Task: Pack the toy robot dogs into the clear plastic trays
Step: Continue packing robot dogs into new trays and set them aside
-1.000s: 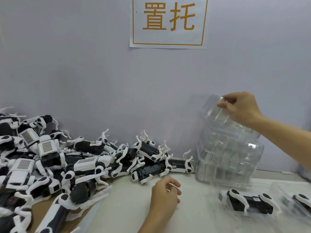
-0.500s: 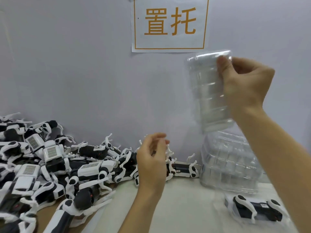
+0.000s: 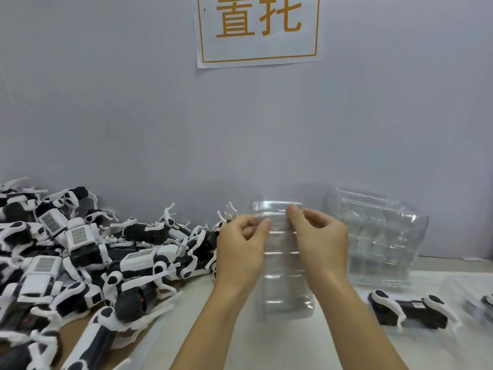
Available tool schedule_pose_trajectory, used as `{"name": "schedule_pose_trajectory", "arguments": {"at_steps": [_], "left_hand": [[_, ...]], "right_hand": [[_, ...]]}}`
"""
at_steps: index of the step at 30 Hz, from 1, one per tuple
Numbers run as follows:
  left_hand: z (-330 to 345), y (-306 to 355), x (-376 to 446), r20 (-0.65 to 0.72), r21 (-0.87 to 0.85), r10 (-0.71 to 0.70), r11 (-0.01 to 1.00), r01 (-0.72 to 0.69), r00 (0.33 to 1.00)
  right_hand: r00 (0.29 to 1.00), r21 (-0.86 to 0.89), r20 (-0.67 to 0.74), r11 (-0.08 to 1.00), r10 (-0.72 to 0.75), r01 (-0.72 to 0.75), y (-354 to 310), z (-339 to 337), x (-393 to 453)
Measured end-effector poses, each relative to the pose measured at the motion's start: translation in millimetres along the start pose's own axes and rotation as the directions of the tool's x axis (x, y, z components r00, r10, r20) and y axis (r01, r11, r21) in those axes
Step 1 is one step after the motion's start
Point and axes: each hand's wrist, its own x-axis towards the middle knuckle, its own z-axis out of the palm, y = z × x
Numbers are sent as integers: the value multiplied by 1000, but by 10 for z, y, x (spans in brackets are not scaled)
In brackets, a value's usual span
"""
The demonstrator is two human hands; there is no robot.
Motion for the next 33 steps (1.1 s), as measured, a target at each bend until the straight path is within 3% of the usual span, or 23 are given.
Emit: {"name": "schedule_pose_trajectory", "arguments": {"at_steps": [5,8,15,24,33], "left_hand": [[26,-155,-18,31,-87,-93,992,95,995],[45,-170,-41,63,-118,-105,987,112,992],[-18,-184,-6,106,-273,-232,928,253,967],[-99,-233,37,193,-337,-280,881,331,940],[-124,-194,-4,201,-222,-180,949,224,963]], "right_hand": [[985,-65,122,992,120,-113,166,-84,34],[974,-98,196,990,117,-99,197,-128,23],[958,24,271,995,90,-100,279,-138,3],[938,130,328,978,113,-164,336,-162,21],[917,164,363,958,164,-236,330,-239,66]]}}
